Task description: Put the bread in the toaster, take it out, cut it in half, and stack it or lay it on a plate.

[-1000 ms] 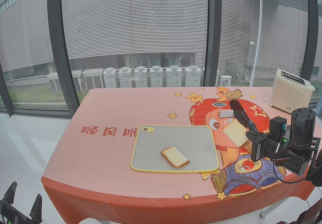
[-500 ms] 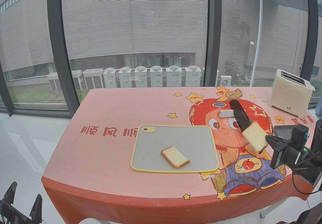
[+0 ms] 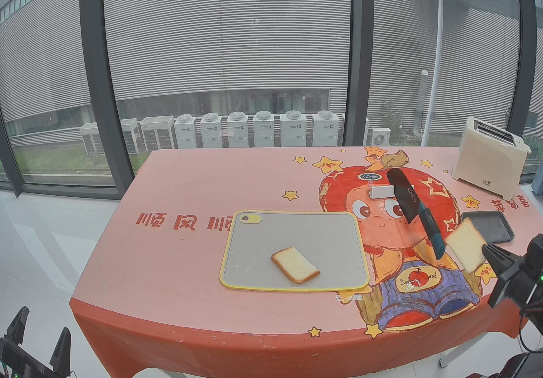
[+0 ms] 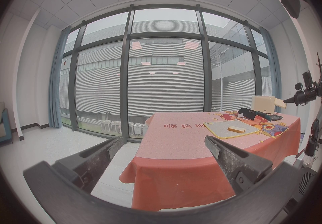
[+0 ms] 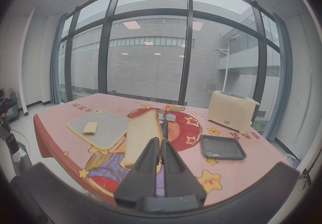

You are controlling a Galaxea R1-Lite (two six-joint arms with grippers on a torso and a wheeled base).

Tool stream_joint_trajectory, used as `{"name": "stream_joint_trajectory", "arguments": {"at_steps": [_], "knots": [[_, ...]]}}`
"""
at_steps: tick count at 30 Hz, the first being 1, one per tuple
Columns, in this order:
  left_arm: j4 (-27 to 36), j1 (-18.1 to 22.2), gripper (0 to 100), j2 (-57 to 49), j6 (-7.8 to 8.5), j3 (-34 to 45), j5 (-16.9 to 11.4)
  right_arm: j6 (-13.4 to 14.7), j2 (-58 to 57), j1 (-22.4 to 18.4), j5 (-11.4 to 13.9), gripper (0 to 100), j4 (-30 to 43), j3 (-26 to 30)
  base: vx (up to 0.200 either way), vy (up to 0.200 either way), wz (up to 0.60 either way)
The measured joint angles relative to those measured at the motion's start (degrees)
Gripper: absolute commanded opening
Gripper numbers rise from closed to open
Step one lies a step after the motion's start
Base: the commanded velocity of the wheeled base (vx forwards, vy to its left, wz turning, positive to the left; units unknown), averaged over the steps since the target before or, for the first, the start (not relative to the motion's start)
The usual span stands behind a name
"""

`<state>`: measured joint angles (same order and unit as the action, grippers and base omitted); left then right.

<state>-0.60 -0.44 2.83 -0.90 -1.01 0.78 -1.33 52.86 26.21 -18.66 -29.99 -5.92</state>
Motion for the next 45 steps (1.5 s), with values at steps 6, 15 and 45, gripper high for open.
{"name": "stream_joint_trajectory", "arguments": {"at_steps": [6, 15, 45], "knots": [[0.0, 0.0, 100, 0.0, 0.01, 0.0, 0.0, -0.1, -6.8, -1.0, 1.4, 0, 9.8, -0.3, 0.000, 0.000, 0.00], [0.0, 0.0, 100, 0.0, 0.04, 0.0, -0.1, 0.4, -14.3, -3.6, 6.2, 0, 9.8, 2.0, 0.000, 0.000, 0.00], [0.0, 0.0, 100, 0.0, -0.13, 0.0, 0.0, 8.0, -22.6, -3.3, 10.1, 0, 16.9, 4.9, 0.000, -0.067, 0.00]]}}
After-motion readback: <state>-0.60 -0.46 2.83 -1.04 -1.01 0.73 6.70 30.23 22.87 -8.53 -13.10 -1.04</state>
